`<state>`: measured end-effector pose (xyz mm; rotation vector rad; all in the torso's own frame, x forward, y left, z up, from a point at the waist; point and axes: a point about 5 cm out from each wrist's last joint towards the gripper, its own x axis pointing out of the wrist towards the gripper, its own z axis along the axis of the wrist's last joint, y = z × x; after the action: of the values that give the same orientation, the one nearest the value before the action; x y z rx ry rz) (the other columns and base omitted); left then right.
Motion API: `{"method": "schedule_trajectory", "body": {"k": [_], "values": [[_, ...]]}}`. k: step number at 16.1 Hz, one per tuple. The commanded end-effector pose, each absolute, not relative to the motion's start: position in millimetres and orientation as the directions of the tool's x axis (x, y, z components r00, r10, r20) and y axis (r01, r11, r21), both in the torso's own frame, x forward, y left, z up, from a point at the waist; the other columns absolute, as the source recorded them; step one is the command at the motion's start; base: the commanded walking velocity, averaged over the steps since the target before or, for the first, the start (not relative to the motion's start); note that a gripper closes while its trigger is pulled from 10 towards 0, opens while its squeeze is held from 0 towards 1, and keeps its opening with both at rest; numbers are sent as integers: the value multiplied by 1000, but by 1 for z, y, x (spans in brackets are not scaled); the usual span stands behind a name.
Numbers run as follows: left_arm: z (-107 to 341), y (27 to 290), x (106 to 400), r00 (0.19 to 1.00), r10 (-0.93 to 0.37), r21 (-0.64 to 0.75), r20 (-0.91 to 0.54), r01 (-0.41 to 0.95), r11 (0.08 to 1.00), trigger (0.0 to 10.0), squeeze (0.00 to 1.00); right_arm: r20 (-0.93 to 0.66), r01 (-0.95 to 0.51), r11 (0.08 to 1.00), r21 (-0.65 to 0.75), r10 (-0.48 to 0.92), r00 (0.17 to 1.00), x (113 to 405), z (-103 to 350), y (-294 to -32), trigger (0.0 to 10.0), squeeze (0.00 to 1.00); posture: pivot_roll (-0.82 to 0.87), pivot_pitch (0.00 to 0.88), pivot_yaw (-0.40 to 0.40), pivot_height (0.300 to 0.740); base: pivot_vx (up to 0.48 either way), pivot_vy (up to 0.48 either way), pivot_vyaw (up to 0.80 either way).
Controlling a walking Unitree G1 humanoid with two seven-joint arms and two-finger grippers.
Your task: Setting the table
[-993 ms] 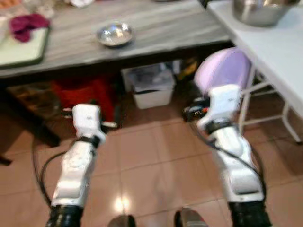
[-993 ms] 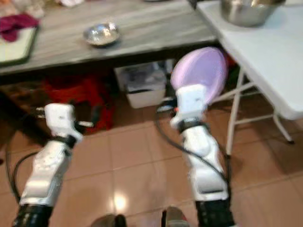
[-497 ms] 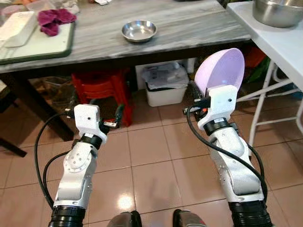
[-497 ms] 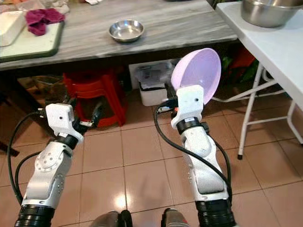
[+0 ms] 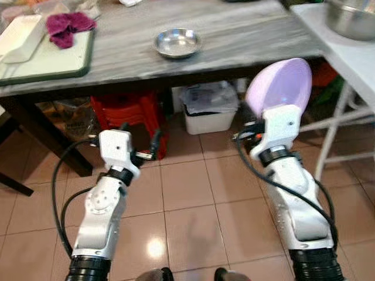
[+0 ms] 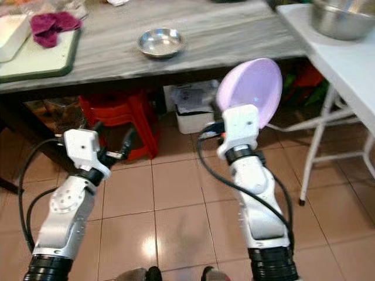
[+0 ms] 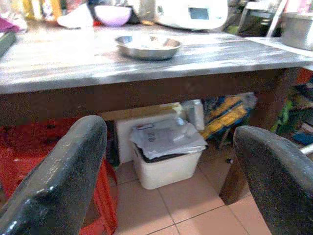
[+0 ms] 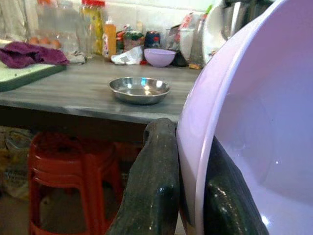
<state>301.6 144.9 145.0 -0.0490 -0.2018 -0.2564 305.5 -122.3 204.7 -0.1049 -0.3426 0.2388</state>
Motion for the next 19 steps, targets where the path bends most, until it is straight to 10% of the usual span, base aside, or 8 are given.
{"method": "schedule_trajectory", "body": {"k": [1, 19], "values": [[145, 149, 300, 949, -241, -18, 203, 250, 968, 10000, 0, 350, -236, 960, -148, 274, 896, 302, 211, -117, 10000, 0, -162, 210, 41, 740, 472, 0, 0], [167, 137, 303, 928, -272, -38, 253, 291, 956, 10000, 0, 362, -242, 958, -153, 282, 888, 302, 214, -115, 10000, 0, -164, 212, 46, 740, 452, 0, 127]]}}
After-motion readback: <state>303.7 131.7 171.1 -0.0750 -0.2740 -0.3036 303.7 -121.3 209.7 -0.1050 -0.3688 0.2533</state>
